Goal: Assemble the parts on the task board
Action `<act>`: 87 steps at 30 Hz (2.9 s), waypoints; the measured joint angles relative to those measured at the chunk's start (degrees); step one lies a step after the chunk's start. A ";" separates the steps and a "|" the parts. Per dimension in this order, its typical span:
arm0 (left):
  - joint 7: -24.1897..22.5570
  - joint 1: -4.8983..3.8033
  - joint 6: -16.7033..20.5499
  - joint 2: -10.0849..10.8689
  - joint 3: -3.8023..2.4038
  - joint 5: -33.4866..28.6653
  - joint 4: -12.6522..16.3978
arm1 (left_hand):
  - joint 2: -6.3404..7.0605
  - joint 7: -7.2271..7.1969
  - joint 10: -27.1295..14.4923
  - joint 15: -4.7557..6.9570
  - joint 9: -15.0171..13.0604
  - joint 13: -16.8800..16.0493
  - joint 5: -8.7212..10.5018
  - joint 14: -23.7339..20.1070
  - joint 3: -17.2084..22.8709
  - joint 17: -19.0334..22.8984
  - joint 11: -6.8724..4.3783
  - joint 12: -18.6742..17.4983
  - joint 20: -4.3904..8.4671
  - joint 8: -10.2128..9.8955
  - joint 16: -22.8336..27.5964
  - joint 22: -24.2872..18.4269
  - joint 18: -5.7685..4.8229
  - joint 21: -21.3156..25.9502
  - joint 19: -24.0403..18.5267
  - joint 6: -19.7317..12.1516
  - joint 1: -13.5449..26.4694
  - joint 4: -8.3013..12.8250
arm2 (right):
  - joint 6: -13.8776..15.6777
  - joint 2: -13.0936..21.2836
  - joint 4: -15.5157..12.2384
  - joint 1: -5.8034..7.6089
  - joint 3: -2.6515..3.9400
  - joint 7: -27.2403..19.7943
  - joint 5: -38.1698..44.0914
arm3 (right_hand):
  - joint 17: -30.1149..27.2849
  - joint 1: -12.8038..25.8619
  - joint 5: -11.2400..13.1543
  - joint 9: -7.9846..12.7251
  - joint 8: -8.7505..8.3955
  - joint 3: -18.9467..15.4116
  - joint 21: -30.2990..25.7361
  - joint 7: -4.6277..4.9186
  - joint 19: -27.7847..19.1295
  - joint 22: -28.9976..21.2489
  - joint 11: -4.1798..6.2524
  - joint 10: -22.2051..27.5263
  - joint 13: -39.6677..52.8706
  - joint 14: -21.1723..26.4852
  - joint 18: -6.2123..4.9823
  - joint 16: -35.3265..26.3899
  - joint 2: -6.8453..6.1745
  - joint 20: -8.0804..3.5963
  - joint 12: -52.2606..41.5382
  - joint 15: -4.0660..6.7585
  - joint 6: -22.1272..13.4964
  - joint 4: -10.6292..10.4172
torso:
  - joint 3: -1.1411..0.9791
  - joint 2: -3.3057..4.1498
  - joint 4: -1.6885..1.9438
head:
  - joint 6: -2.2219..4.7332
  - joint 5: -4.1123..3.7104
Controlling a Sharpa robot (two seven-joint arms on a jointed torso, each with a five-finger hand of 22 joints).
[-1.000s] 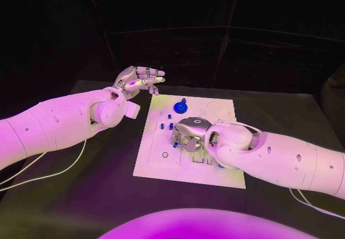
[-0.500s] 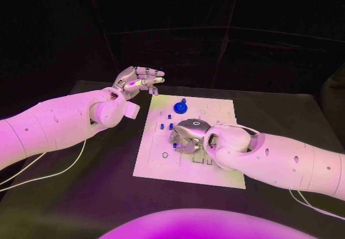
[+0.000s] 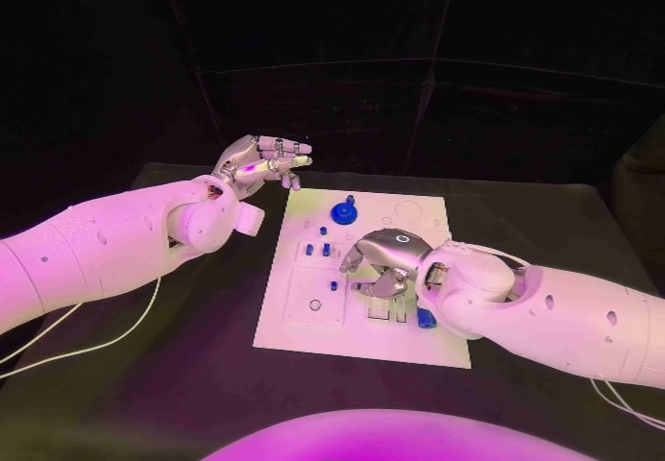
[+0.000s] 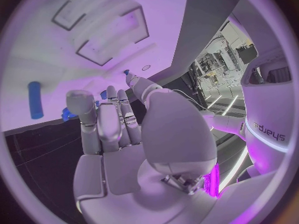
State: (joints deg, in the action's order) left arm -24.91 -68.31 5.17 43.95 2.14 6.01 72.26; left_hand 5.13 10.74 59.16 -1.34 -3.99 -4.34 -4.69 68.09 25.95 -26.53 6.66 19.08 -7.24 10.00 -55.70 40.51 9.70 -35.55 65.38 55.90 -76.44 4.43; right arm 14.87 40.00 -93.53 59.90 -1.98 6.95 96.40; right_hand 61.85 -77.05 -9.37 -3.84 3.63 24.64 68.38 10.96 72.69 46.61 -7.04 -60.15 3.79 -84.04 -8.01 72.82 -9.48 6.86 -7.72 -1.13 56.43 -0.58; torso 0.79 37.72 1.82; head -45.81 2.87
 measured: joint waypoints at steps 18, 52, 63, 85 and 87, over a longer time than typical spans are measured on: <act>0.16 0.01 -0.21 0.05 0.09 -0.01 -0.14 | 0.00 0.00 0.00 0.00 0.00 0.00 0.00 0.00 -0.16 -0.01 0.00 0.00 0.00 0.23 0.00 0.01 0.00 0.00 0.00 0.00 0.00 0.16 | -3.05 8.04 -0.45 4.35 1.58 5.62 -1.57 | -6.90 -5.11 0.52 0.02 0.00 -23.44 -4.73 -3.59 -1.02 -6.47 -0.13 10.13 -0.03 0.00 -0.01 -3.73 1.29 0.21 -0.83 0.00 -6.94 -7.65 | 0.03 0.02 -0.18 | 1.94 -2.02; 0.34 0.04 -0.50 -0.23 0.11 -0.02 -0.60 | 0.00 0.00 0.00 0.00 0.00 0.00 0.00 0.00 -0.16 0.03 0.00 0.23 0.00 0.23 0.00 -0.03 0.00 0.00 0.00 0.00 0.00 0.16 | -11.01 4.68 2.78 4.49 1.62 7.15 -0.01 | -3.92 -11.94 5.43 -0.22 1.48 -10.19 -1.22 -2.75 2.10 -0.94 2.93 -7.34 -0.31 0.00 0.00 -0.94 7.35 -1.66 -0.87 1.66 4.19 -5.69 | 0.01 0.05 -0.08 | 1.16 -2.10; 0.42 0.07 -0.54 -0.16 0.11 -0.02 -0.63 | 0.00 0.00 0.00 0.00 0.00 0.00 0.00 0.00 -0.16 0.03 0.00 0.23 0.00 0.23 0.00 -0.02 0.00 0.00 0.00 0.00 0.00 0.16 | -6.57 7.01 -0.65 4.40 1.57 6.16 0.28 | -3.55 -10.85 5.91 -0.14 0.81 -1.99 -0.05 -2.13 2.38 0.76 1.90 -8.93 -0.12 0.00 -0.01 0.02 5.25 -1.54 1.09 1.66 5.39 -2.89 | 0.01 -0.01 -0.10 | 1.01 -2.12; 0.43 0.10 -0.55 -0.50 0.11 -0.03 -0.81 | 0.00 0.21 0.01 -0.21 0.00 0.00 0.00 -0.21 -0.15 0.14 0.00 0.23 0.00 0.23 0.00 -0.06 -0.02 0.00 0.00 -0.21 0.00 0.15 | -1.62 -0.97 -6.41 3.74 3.30 2.44 -2.81 | -3.53 -8.96 4.97 -0.08 0.32 2.86 0.56 -1.85 2.37 1.33 1.52 -9.37 -0.06 0.00 0.00 0.33 3.38 -1.54 2.94 1.66 5.67 -0.66 | 0.14 0.01 0.04 | 0.74 -0.82; 0.43 0.10 -0.55 -0.52 0.11 -0.03 -0.84 | 0.00 0.21 0.00 -0.21 0.00 0.01 0.00 -0.21 -0.15 0.14 0.00 0.23 0.00 0.23 0.00 -0.06 -0.02 0.05 0.00 -0.21 0.00 0.15 | -1.88 -2.93 -5.37 2.99 3.07 1.78 -2.83 | -3.57 -8.95 4.96 -0.08 0.32 3.05 0.56 -1.85 2.37 1.31 1.52 -9.37 -0.07 0.00 0.00 0.33 3.38 -1.54 2.96 1.66 5.67 -0.48 | 0.15 0.01 0.04 | 0.62 -0.59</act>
State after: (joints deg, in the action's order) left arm -24.48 -68.21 4.62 43.43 2.25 5.97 71.42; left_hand 5.13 10.95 59.17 -1.55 -3.99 -4.33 -4.69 67.88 25.79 -26.39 6.66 19.31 -7.24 10.23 -55.70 40.45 9.68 -35.50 65.38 55.68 -76.44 4.59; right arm 12.99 37.07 -98.90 62.89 1.08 8.72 93.57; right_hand 58.28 -85.99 -4.41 -3.92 3.94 27.68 68.95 9.11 75.06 47.92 -5.51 -69.52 3.71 -84.04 -8.01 73.15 -6.09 5.33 -4.76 0.53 62.10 -1.05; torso 0.94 37.72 1.86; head -45.19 2.29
